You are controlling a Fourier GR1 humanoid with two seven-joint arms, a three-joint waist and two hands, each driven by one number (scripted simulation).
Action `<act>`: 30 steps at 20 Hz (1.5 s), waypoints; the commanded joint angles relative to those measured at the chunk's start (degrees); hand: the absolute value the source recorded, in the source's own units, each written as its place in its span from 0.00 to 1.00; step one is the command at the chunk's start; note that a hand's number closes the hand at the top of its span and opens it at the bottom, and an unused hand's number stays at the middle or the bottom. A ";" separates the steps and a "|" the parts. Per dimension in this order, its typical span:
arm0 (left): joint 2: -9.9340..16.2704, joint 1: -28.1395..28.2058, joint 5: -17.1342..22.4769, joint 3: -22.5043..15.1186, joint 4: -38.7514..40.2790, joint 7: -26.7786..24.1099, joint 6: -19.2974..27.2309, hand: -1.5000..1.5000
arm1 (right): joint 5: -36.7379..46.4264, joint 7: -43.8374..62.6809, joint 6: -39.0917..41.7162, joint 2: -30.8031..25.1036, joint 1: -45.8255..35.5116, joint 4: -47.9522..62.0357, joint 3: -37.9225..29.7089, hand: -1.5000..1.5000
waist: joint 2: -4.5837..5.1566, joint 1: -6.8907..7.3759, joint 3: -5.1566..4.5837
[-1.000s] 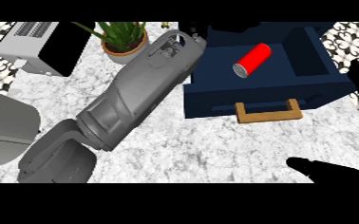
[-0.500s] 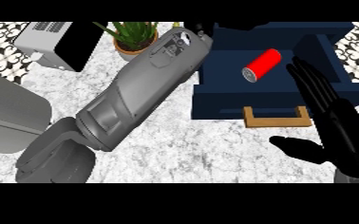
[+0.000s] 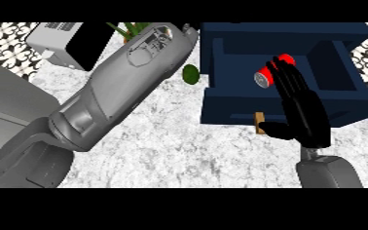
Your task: Pick up the can, place it into the drawer and close the drawer
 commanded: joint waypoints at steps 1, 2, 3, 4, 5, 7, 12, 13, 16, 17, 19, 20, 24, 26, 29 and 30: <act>5.27 1.63 -2.06 -0.94 -5.89 5.32 -0.73 0.00 | 1.51 -2.36 -5.79 1.75 -3.49 9.66 -1.19 0.00 | -0.11 0.33 0.01; 4.97 5.69 -1.81 -0.68 -7.54 3.09 -0.41 0.00 | 3.04 -0.82 -6.07 1.98 -6.58 13.42 -1.97 0.00 | 0.00 0.85 -0.01; 7.24 4.09 -2.97 -0.65 -8.88 5.70 -0.47 0.00 | 2.66 -1.68 -5.88 1.63 -5.85 12.78 -1.82 0.00 | -0.08 0.13 -0.01; 8.49 5.78 -3.07 -1.61 -12.05 6.49 0.01 0.00 | 2.67 -2.39 -8.29 1.54 -6.10 16.05 -3.35 0.00 | -0.23 1.12 0.00; 7.77 4.78 -3.08 -0.35 -9.94 5.97 -0.28 0.00 | 1.70 -5.65 -10.18 0.50 -7.67 20.38 -4.65 0.00 | 0.20 0.45 0.04; 8.27 4.83 -3.91 -1.25 -12.77 8.54 0.92 0.00 | 3.15 -3.98 -9.22 0.44 -11.43 23.61 -5.14 0.00 | 0.11 0.79 0.03; 14.40 8.98 -3.01 -0.14 -19.25 10.60 -2.24 0.00 | 5.70 -5.14 -16.23 0.80 -13.04 31.87 -7.13 0.00 | 0.16 2.33 0.03; 15.27 7.68 -3.35 0.18 -18.91 11.02 -3.46 0.00 | 7.13 -3.58 -14.37 0.77 -17.74 33.75 -6.82 0.00 | 0.36 1.99 0.02; 13.74 10.49 -5.30 -0.86 -19.03 10.26 -1.38 0.00 | 9.04 -4.53 -19.32 2.25 -21.02 39.02 -6.83 0.00 | 0.63 1.14 0.04; 16.03 10.37 -4.51 -0.63 -21.14 11.83 -3.53 0.00 | 9.04 -3.98 -21.86 2.90 -21.32 41.58 -8.11 0.00 | 0.67 2.16 0.07; 18.23 11.19 -4.15 0.44 -22.10 13.74 -3.73 0.00 | 7.81 -4.98 -22.11 1.02 -24.96 43.85 -10.34 0.00 | 0.67 1.95 0.06; 18.58 13.20 -4.13 0.33 -24.05 12.93 -4.39 0.00 | 7.93 -4.60 -24.49 1.62 -26.66 46.15 -11.26 0.00 | 0.74 2.34 0.06; 21.82 18.35 -5.28 0.13 -31.02 14.38 -2.73 0.00 | 9.59 -5.31 -30.90 2.49 -30.41 54.90 -12.31 0.00 | 0.59 2.76 0.05; 21.16 15.31 -6.27 0.31 -29.54 16.69 -2.60 0.00 | 8.38 -6.18 -30.84 1.46 -35.69 59.59 -14.05 0.00 | 0.90 2.05 0.10; 20.94 19.00 -6.42 0.09 -33.08 15.84 -2.13 0.00 | 9.69 -3.69 -31.03 0.92 -40.81 63.15 -14.80 0.00 | 1.03 3.00 0.07; 20.88 21.78 -6.40 -0.39 -34.19 14.09 -2.91 0.00 | 9.32 -3.01 -31.07 -0.62 -41.88 63.55 -15.88 0.00 | 1.20 3.43 0.05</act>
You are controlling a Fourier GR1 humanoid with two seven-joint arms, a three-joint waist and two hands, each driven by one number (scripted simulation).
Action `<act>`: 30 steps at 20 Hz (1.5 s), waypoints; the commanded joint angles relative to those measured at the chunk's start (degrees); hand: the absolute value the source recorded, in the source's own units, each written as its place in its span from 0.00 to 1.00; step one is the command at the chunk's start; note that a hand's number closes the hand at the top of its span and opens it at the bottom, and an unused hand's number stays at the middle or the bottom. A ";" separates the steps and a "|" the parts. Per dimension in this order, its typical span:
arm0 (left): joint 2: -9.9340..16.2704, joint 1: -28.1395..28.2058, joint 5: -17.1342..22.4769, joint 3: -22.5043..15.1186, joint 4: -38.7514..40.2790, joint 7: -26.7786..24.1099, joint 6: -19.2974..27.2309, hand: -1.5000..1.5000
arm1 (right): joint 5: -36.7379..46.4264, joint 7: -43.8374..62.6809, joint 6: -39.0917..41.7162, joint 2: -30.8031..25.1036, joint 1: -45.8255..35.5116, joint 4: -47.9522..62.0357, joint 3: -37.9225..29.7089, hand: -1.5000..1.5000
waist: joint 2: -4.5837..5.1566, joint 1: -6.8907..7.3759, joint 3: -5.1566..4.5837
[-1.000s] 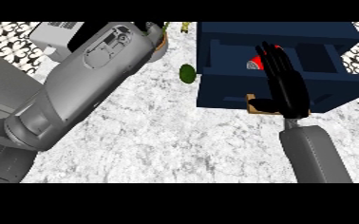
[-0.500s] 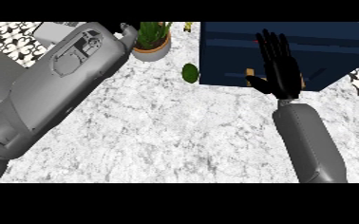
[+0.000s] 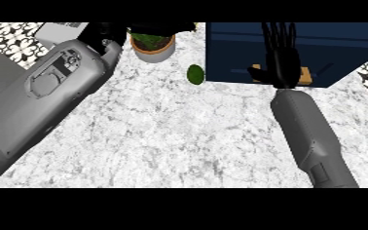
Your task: Pick up the can, place it into the drawer and close the drawer
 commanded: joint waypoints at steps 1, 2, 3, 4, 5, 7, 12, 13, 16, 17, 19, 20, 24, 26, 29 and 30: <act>1.34 5.17 -0.66 -0.54 -4.87 -0.23 -0.10 0.00 | -0.34 -0.96 0.48 -2.34 -7.10 8.94 -2.14 0.00 | 1.26 1.64 0.39; 0.67 5.82 -0.79 -0.25 -4.48 -0.97 -0.04 0.00 | 1.74 2.22 0.14 -0.40 -9.52 10.28 -1.32 0.00 | 1.35 1.42 0.35; 0.56 6.24 -2.19 -1.39 -7.16 -0.19 2.44 0.00 | 1.15 1.90 0.07 -1.31 -11.00 10.60 -1.97 0.00 | 1.12 1.78 0.38; -0.85 6.59 -2.95 -1.52 -5.44 -1.50 2.75 0.00 | 1.30 2.06 -0.37 -0.92 -12.13 12.23 -2.11 0.00 | 1.44 1.15 0.38; 1.44 8.22 -1.44 0.56 -5.17 -1.87 -0.61 0.00 | 0.95 1.48 0.50 -0.68 -13.46 13.16 -2.11 0.00 | 1.36 0.50 0.34; 0.30 6.94 -3.03 -1.42 -7.26 0.02 1.95 0.00 | 1.85 2.26 -0.78 -1.69 -15.53 16.07 -2.64 0.00 | 1.79 2.16 0.43; 2.82 12.36 -2.90 0.40 -9.68 -2.38 0.14 0.00 | -0.28 -0.50 -1.57 -3.65 -17.94 19.44 -4.91 0.00 | 2.03 2.07 0.41; 2.36 12.42 -3.75 -0.56 -10.69 -2.18 0.51 0.00 | -0.28 0.25 -0.53 -3.23 -19.72 20.10 -5.00 0.00 | 1.90 2.03 0.41; 3.45 13.19 -3.05 0.89 -11.73 -2.46 -1.53 0.00 | 0.49 1.84 -2.48 -2.73 -20.47 21.85 -5.08 0.00 | 2.10 2.08 0.40; 2.60 13.81 -4.38 0.15 -11.51 -2.34 0.38 0.00 | -0.92 -0.38 -0.97 -3.75 -21.39 21.65 -5.95 0.00 | 1.89 1.47 0.42; 2.65 15.12 -4.27 0.78 -11.79 -3.93 -0.19 0.00 | -0.38 0.29 0.69 -2.86 -22.76 23.13 -5.55 0.00 | 2.20 2.20 0.38; 2.72 14.84 -4.82 -0.02 -13.39 -3.37 -0.27 0.00 | -2.28 -3.45 1.46 -4.41 -22.78 22.27 -6.83 0.00 | 2.05 2.06 0.45; 3.35 15.43 -4.81 0.51 -14.31 -3.43 -0.58 0.00 | -8.40 -9.09 -0.07 -1.48 -21.84 20.14 -11.54 0.00 | 2.28 2.62 0.64; 4.09 17.09 -3.54 2.40 -14.13 -4.24 -1.67 0.00 | -11.56 -10.91 3.67 -1.59 -23.67 19.84 -13.99 0.00 | 2.05 1.95 0.52; 4.22 17.70 -4.33 2.10 -13.23 -4.42 -1.57 0.00 | -16.09 -13.82 3.29 2.25 -23.56 18.50 -17.49 0.00 | 1.90 1.38 0.57; 4.57 19.01 -4.07 2.23 -13.54 -4.78 -2.03 0.00 | -17.17 -15.04 5.16 0.76 -24.57 18.14 -18.45 0.00 | 1.72 1.23 0.52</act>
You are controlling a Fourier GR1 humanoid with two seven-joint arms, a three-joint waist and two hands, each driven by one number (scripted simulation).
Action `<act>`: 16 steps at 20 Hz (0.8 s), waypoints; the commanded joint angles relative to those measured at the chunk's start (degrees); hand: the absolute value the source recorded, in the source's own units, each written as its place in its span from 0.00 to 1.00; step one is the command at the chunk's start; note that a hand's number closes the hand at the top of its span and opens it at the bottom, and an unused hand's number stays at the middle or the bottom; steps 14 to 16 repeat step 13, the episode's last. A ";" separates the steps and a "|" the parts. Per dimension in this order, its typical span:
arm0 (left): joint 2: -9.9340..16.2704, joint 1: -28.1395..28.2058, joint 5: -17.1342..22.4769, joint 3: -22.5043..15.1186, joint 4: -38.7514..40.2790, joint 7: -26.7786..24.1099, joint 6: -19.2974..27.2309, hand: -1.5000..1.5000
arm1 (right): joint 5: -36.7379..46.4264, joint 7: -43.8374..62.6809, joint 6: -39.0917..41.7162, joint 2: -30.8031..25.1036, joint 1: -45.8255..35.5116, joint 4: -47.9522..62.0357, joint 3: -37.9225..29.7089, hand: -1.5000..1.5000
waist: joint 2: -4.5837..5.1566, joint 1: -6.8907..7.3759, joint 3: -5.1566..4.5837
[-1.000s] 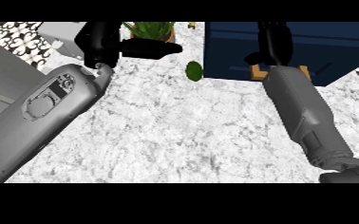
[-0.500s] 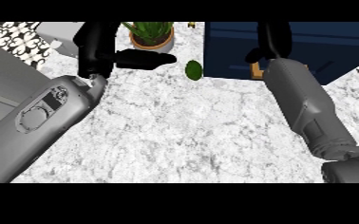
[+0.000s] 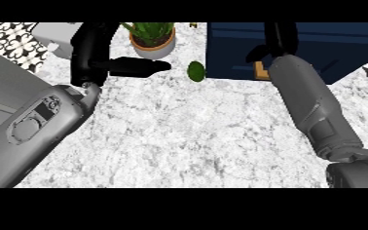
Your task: Pick up the can, place it into the drawer and close the drawer
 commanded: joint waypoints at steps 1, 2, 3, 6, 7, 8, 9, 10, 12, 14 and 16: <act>0.14 0.43 -0.42 0.15 -2.17 1.03 0.84 0.00 | -8.59 -2.60 3.76 2.80 -5.42 -1.96 -6.59 0.00 | -0.53 1.60 0.04; 0.08 1.78 -0.48 0.63 -0.58 -0.97 -0.06 0.00 | -9.89 -4.60 2.25 4.88 -4.01 -2.34 -7.50 0.00 | -0.22 0.95 -0.02; 0.76 1.02 0.33 1.10 -0.47 0.50 -1.31 0.00 | -11.35 -6.19 4.20 3.66 -5.08 -2.89 -8.68 0.00 | -0.27 0.67 0.00; 1.19 1.80 0.01 1.71 -0.31 0.25 -1.33 0.00 | -16.92 -8.75 7.44 5.13 -4.86 -3.72 -13.08 0.00 | -0.75 -0.72 -0.03; 0.03 2.55 -1.17 0.57 -2.33 0.25 1.08 0.00 | -18.39 -6.95 10.47 4.30 -6.66 -3.05 -14.42 0.00 | -1.01 -0.11 -0.03; 1.07 2.99 -0.56 1.81 -2.13 -0.08 -0.07 0.00 | -19.84 -8.27 9.55 6.28 -5.57 -3.34 -15.47 0.00 | -1.01 -0.39 -0.08; 1.68 2.32 -0.25 2.78 -1.01 1.20 -0.34 0.00 | -20.36 -7.51 12.66 5.42 -7.01 -3.07 -15.61 0.00 | -1.18 -1.17 -0.13; 1.25 6.23 -0.95 2.00 -1.42 -2.08 -0.90 0.00 | -21.23 -8.86 12.74 4.39 -6.05 -2.97 -16.47 0.00 | -0.89 -0.78 -0.18; 0.86 6.11 -1.09 2.64 -2.84 -1.68 -0.97 0.00 | -21.43 -8.46 12.71 3.18 -7.10 -2.04 -16.80 0.00 | -0.73 -0.39 -0.18; 0.76 6.91 -1.31 2.93 -4.46 -0.77 0.15 0.00 | -22.07 -11.50 11.54 5.79 -4.22 -2.00 -16.86 0.00 | -0.99 -0.73 -0.17; 0.76 6.91 -1.31 2.93 -4.46 -0.77 0.15 0.00 | -22.07 -11.50 11.54 5.79 -4.22 -2.00 -16.86 0.00 | -0.99 -0.73 -0.17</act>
